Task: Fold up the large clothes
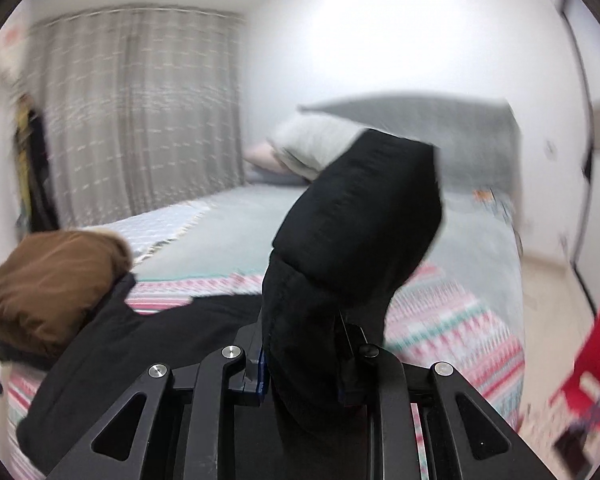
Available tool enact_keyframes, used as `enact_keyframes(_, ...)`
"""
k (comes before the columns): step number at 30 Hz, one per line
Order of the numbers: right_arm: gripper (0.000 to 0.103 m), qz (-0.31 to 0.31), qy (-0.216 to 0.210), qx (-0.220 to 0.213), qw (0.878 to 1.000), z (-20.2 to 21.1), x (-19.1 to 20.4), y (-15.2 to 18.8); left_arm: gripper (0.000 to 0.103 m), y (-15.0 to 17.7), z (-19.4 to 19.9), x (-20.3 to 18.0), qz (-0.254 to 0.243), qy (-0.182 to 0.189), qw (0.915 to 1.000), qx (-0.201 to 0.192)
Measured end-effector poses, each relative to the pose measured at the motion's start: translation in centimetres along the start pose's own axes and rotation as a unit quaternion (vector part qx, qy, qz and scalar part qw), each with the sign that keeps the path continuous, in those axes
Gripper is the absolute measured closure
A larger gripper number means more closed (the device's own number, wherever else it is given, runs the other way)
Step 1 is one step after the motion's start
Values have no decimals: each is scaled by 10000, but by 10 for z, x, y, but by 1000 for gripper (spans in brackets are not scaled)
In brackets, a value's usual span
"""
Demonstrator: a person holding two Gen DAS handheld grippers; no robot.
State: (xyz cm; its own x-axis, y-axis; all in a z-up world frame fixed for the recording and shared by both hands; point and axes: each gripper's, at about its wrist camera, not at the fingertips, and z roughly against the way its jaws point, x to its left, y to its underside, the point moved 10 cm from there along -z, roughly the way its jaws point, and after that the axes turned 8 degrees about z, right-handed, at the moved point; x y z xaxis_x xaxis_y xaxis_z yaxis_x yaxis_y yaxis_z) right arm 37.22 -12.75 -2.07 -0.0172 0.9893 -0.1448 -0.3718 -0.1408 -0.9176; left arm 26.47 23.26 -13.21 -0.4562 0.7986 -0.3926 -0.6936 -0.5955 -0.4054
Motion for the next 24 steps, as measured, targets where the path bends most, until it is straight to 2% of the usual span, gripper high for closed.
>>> enact_keyframes(4,81,926,-275,-709,9928,24,72,-19,5,-5,-6,16,300,127,9993,171)
enact_keyframes(7,81,1921,-615,-1007,9743,38,144,-10,5,-4,-11,20,462,252,9981,326)
enact_keyframes(9,81,2937,-822,-948,9476,36,201,18,5,-5,-13,21,548,322,9973,373)
enact_keyframes(10,81,3615,-971,-842,9235,33,234,45,5,-6,-14,21,586,350,9969,386)
enact_keyframes(13,81,4786,-1356,-522,8659,30,290,108,5,-8,-16,23,612,401,9964,431)
enact_keyframes(14,81,5071,-1290,-580,8502,31,302,123,5,-7,-17,22,615,457,9958,493)
enact_keyframes(15,81,5203,-1165,-728,8429,32,307,126,5,-7,-17,22,622,495,9955,524)
enact_keyframes(16,81,5206,-1168,-765,8423,32,311,125,5,-7,-17,23,653,538,9950,530)
enact_keyframes(18,81,4843,-1441,-632,8606,32,308,113,5,-9,-16,22,674,646,9942,540)
enact_keyframes(20,81,4536,-1581,-763,8737,37,305,94,5,-11,-16,20,684,755,9933,542)
enact_keyframes(22,81,4504,-1698,-961,8712,46,307,85,5,-13,-15,18,668,785,9933,531)
enact_keyframes(24,81,4585,-1799,-864,8660,45,312,94,5,-14,-17,19,615,612,9950,487)
